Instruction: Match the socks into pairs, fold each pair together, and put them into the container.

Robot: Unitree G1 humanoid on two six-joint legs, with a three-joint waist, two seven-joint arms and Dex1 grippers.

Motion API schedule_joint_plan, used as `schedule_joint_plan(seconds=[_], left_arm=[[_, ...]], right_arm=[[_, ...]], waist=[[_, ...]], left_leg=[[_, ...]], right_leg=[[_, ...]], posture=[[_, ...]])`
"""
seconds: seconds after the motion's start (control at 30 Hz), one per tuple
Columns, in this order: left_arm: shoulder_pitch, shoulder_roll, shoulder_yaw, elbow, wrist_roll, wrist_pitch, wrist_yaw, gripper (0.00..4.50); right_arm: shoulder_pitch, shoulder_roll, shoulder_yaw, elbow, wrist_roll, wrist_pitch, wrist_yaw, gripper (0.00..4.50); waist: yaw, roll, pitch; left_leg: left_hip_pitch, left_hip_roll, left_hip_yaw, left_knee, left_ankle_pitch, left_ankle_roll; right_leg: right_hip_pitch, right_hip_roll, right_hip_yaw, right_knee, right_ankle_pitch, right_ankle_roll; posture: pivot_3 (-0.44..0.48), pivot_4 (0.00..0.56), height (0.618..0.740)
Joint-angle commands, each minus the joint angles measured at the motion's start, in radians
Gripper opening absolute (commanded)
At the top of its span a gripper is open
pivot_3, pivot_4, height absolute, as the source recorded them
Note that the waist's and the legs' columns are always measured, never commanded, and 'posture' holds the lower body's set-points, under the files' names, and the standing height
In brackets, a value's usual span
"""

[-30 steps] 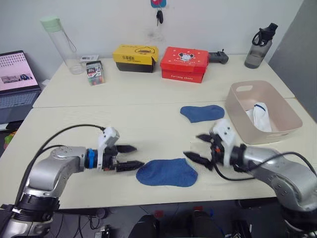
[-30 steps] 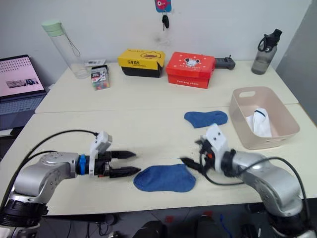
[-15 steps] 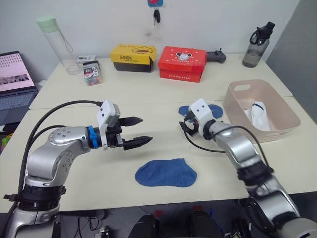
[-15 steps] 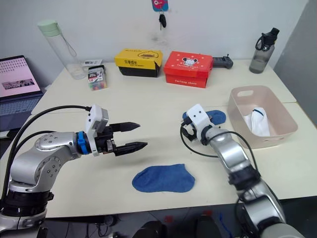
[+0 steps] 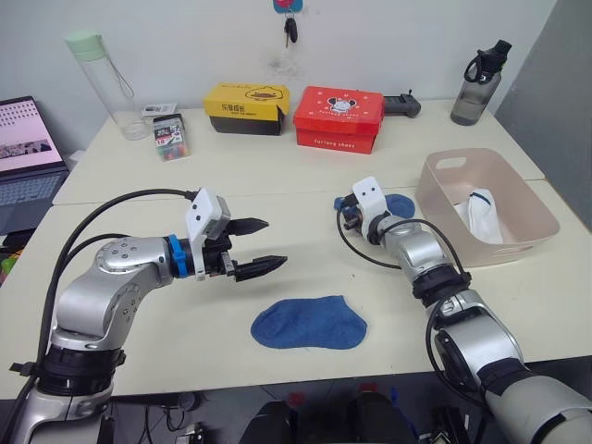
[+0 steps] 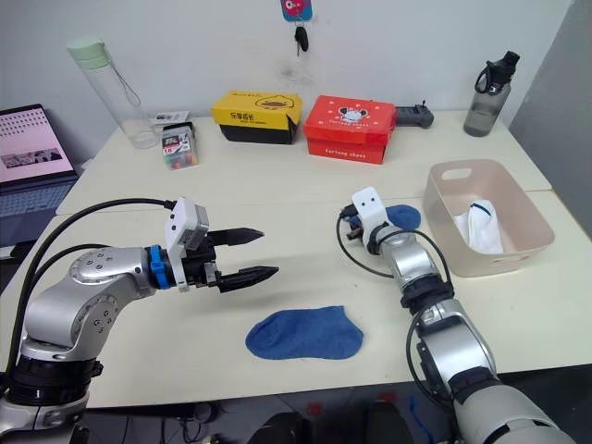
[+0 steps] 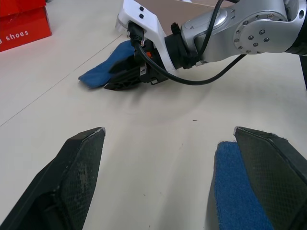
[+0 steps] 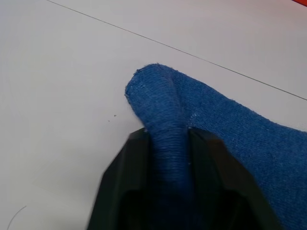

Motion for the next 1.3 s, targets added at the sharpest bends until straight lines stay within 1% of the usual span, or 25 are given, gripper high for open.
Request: schedule_joint_plan(seconds=[0.03, 0.1, 0.2, 0.33, 0.4, 0.5, 0.57, 0.6, 0.7, 0.77, 0.87, 1.03, 1.13, 1.23, 1.3], left_arm=[[0.008, 0.005, -0.002, -0.013, 0.017, -0.035, 0.008, 4.5], [0.013, 0.005, 0.0, -0.013, 0.019, -0.037, 0.009, 4.5], [0.019, 0.008, 0.018, -0.018, 0.001, -0.027, 0.013, 4.5], [0.02, 0.027, 0.044, -0.009, -0.021, -0.014, -0.002, 4.5], [0.008, 0.031, 0.07, 0.0, -0.055, 0.018, 0.005, 4.5], [-0.011, 0.056, 0.101, -0.006, -0.128, 0.1, -0.007, 4.5], [-0.027, 0.088, 0.116, -0.005, -0.164, 0.127, -0.039, 4.5], [-0.033, 0.103, 0.121, -0.001, -0.179, 0.134, -0.057, 4.5], [-0.045, 0.137, 0.111, 0.023, -0.17, 0.126, -0.084, 4.5], [-0.051, 0.135, 0.104, 0.044, -0.153, 0.108, -0.075, 4.5], [-0.051, 0.128, 0.094, 0.056, -0.134, 0.084, -0.07, 4.5], [-0.007, 0.126, 0.054, 0.042, -0.081, 0.025, -0.08, 4.5], [0.009, 0.125, 0.031, 0.04, -0.053, -0.013, -0.085, 4.5], [0.011, 0.113, 0.021, 0.045, -0.043, -0.029, -0.079, 4.5], [0.012, 0.111, 0.003, 0.05, -0.021, -0.056, -0.086, 4.5]], right_arm=[[0.018, 0.004, -0.01, -0.065, -0.007, 0.018, 0.03, 0.01], [0.04, 0.005, -0.006, -0.129, -0.001, 0.046, 0.045, 0.01], [0.105, 0.006, 0.007, -0.331, 0.041, 0.161, 0.105, 0.01], [0.183, 0.031, 0.019, -0.609, 0.131, 0.366, 0.166, 0.01], [0.205, 0.082, 0.014, -0.744, 0.21, 0.484, 0.177, 0.01], [0.193, 0.207, -0.054, -0.856, 0.33, 0.596, 0.144, 0.01], [0.157, 0.304, -0.137, -0.88, 0.403, 0.649, 0.093, 0.01], [0.139, 0.335, -0.174, -0.881, 0.426, 0.667, 0.068, 0.01], [0.102, 0.364, -0.268, -0.851, 0.477, 0.681, 0.002, 0.01], [0.102, 0.346, -0.317, -0.817, 0.489, 0.676, -0.037, 0.01], [0.125, 0.302, -0.329, -0.786, 0.475, 0.669, -0.066, 0.01], [0.241, 0.275, -0.417, -0.705, 0.461, 0.631, -0.133, 0.01], [0.292, 0.259, -0.437, -0.699, 0.445, 0.622, -0.173, 0.01], [0.321, 0.257, -0.463, -0.732, 0.452, 0.615, -0.212, 0.01], [0.331, 0.267, -0.492, -0.773, 0.478, 0.628, -0.237, 0.56]], waist=[[-0.002, 0.0, 0.0], [-0.003, 0.0, 0.0], [-0.003, 0.0, 0.0], [-0.003, 0.0, 0.0], [-0.003, 0.0, 0.0], [-0.003, 0.0, 0.0], [-0.003, 0.001, 0.0], [-0.003, 0.001, 0.0], [0.012, 0.001, 0.0], [0.016, 0.001, 0.0], [0.008, 0.001, 0.001], [-0.004, 0.001, 0.0], [-0.002, 0.001, 0.0], [-0.003, 0.001, 0.001], [-0.004, 0.001, 0.001]], left_leg=[[0.0, 0.0, 0.0, 0.0, 0.0, 0.0], [0.0, 0.0, 0.0, 0.0, 0.0, 0.0], [0.0, 0.0, 0.0, 0.0, 0.0, 0.0], [-0.001, 0.0, 0.0, 0.0, 0.0, 0.0], [-0.001, 0.0, 0.0, -0.001, 0.0, 0.0], [0.0, 0.001, -0.002, -0.001, 0.0, 0.0], [0.0, 0.0, -0.003, -0.001, 0.0, 0.0], [0.0, 0.0, -0.003, -0.002, 0.0, 0.0], [0.0, -0.002, -0.005, -0.001, 0.0, 0.0], [0.001, -0.002, -0.005, -0.001, 0.0, 0.0], [0.0, -0.002, -0.004, -0.001, 0.0, 0.0], [0.001, -0.001, -0.003, -0.003, 0.0, 0.0], [0.0, -0.001, -0.003, -0.002, 0.0, 0.0], [0.0, -0.001, -0.002, -0.002, 0.0, 0.0], [0.0, -0.001, -0.002, -0.002, 0.0, 0.0]], right_leg=[[0.0, 0.0, 0.0, 0.0, 0.0, 0.0], [0.0, 0.0, 0.0, 0.0, 0.0, 0.0], [-0.001, 0.0, 0.001, 0.0, 0.0, 0.0], [-0.001, 0.0, 0.001, 0.001, 0.0, 0.0], [-0.002, 0.001, 0.001, 0.001, 0.0, 0.0], [-0.002, 0.001, 0.002, 0.001, 0.0, 0.0], [-0.003, 0.002, 0.002, 0.001, 0.0, 0.0], [-0.003, 0.002, 0.002, 0.001, 0.0, 0.0], [-0.002, 0.001, 0.002, -0.001, 0.0, 0.0], [0.0, 0.001, 0.003, -0.001, 0.0, 0.0], [-0.001, 0.002, 0.004, 0.0, 0.0, 0.0], [-0.003, 0.002, 0.006, 0.001, 0.0, 0.0], [-0.003, 0.002, 0.006, 0.001, 0.0, 0.0], [-0.003, 0.002, 0.007, 0.001, 0.0, 0.0], [-0.004, 0.002, 0.008, 0.002, 0.0, 0.0]], posture=[[0.0, 0.15, 0.726], [0.0, 0.15, 0.726], [0.0, 0.15, 0.726], [0.0, 0.15, 0.726], [0.0, 0.15, 0.726], [0.0, 0.15, 0.726], [0.0, 0.15, 0.726], [0.0, 0.15, 0.726], [0.0, 0.15, 0.726], [0.0, 0.15, 0.726], [0.0, 0.15, 0.726], [0.0, 0.15, 0.726], [0.0, 0.15, 0.726], [0.0, 0.15, 0.726], [0.0, 0.15, 0.726]])
